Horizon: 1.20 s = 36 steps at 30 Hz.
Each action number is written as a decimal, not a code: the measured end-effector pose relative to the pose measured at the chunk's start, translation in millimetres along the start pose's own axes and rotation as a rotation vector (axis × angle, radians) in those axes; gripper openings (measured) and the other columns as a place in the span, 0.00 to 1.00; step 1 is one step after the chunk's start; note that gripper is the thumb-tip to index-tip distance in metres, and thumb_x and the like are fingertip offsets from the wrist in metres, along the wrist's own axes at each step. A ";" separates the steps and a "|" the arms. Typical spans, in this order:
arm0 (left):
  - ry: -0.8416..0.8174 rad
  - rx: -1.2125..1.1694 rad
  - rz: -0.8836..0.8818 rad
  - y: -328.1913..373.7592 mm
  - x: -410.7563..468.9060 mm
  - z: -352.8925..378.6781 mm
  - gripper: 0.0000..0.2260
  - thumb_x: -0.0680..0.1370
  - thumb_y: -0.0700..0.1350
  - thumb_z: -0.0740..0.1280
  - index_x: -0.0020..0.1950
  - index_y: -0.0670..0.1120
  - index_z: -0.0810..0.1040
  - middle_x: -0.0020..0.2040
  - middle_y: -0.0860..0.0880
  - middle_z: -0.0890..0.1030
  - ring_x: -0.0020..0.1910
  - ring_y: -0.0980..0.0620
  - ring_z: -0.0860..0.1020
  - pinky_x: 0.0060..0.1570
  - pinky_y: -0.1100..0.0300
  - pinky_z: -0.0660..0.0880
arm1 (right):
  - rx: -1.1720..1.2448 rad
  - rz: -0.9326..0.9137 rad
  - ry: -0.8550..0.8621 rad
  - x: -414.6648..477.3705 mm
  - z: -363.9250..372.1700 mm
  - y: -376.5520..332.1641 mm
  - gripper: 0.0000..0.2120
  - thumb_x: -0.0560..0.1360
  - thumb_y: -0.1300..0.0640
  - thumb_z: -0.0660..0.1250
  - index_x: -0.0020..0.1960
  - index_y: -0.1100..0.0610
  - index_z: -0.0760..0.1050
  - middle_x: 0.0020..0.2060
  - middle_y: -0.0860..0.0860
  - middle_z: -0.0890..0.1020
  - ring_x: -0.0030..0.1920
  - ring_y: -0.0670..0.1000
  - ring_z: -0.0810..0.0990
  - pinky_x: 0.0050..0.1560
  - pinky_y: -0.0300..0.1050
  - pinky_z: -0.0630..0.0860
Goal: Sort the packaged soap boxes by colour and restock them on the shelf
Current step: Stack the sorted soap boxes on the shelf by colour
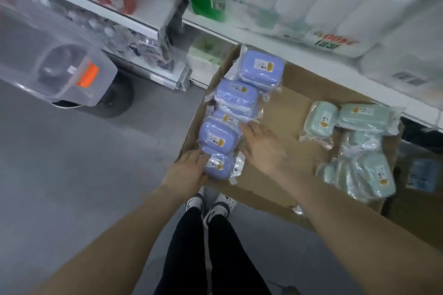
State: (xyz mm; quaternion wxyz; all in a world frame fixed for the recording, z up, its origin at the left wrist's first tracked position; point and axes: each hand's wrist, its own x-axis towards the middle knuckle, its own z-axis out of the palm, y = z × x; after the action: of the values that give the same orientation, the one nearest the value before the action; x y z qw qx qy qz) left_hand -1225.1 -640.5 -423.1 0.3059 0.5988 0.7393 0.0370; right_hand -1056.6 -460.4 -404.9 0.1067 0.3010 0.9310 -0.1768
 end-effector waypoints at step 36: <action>-0.286 0.416 0.144 1.0 85.4 42.7 0.39 0.69 0.55 0.72 0.75 0.47 0.60 0.67 0.44 0.69 0.62 0.41 0.70 0.59 0.48 0.71 | 0.507 1.111 0.057 -57.0 110.7 70.1 0.16 0.77 0.50 0.63 0.56 0.60 0.75 0.52 0.58 0.80 0.52 0.60 0.79 0.52 0.49 0.72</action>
State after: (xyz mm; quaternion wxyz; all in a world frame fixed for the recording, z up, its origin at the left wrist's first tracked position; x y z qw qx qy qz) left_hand -1211.2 -576.0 -492.1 0.2741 0.6991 0.6355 -0.1794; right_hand -959.1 -480.8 -507.3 0.0830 0.7621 0.5664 -0.3025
